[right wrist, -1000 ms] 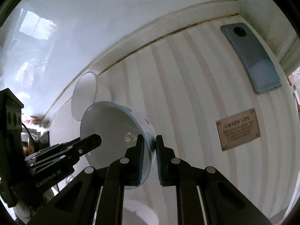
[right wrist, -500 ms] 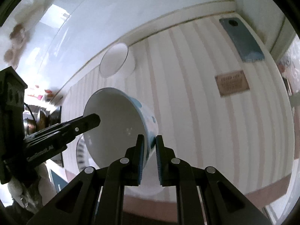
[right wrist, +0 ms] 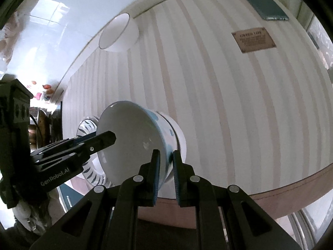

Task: Organize plates and bowls

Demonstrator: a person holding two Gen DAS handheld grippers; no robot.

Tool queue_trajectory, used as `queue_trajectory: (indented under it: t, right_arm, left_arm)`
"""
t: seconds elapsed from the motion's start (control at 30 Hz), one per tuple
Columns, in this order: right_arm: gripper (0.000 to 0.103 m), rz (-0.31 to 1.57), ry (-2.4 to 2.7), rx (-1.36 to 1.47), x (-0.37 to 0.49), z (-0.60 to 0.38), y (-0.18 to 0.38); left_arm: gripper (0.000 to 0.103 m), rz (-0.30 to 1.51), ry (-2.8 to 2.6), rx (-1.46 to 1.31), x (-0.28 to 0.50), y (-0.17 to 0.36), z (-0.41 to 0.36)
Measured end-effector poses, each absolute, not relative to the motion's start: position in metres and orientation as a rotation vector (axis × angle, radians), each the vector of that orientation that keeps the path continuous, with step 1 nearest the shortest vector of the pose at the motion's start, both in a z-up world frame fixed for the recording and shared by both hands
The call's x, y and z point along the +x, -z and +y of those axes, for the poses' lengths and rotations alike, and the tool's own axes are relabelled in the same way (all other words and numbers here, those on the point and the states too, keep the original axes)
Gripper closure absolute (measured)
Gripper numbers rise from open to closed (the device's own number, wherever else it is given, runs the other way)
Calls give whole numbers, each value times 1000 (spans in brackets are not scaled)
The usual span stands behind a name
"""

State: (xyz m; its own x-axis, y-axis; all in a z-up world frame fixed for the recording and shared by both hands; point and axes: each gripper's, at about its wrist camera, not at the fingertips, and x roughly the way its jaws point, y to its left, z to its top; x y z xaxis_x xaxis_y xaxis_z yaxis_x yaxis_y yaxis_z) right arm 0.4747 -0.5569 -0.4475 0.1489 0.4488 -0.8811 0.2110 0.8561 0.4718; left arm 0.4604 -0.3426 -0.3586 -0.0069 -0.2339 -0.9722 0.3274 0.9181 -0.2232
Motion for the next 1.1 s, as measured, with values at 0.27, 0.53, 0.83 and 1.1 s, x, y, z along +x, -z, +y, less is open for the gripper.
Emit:
queue_trajectory:
  t: [0.27,0.53,0.83,1.1]
  right_arm:
    - [89,1462,-179,571,474,-557,456]
    - [89,1493,-183,554,482,-551,455]
    - [89,1395,-204,602,519,-577,402]
    - [62,1272,-200,632,634,-564,408]
  left_arm:
    - [83,1538,430,99,458,372,-344]
    - [83,1563,425,61,460,372,-341]
    - [79,1445,374,-124,524,322,-304]
    - [79,1413,194,-257,640,351,-269]
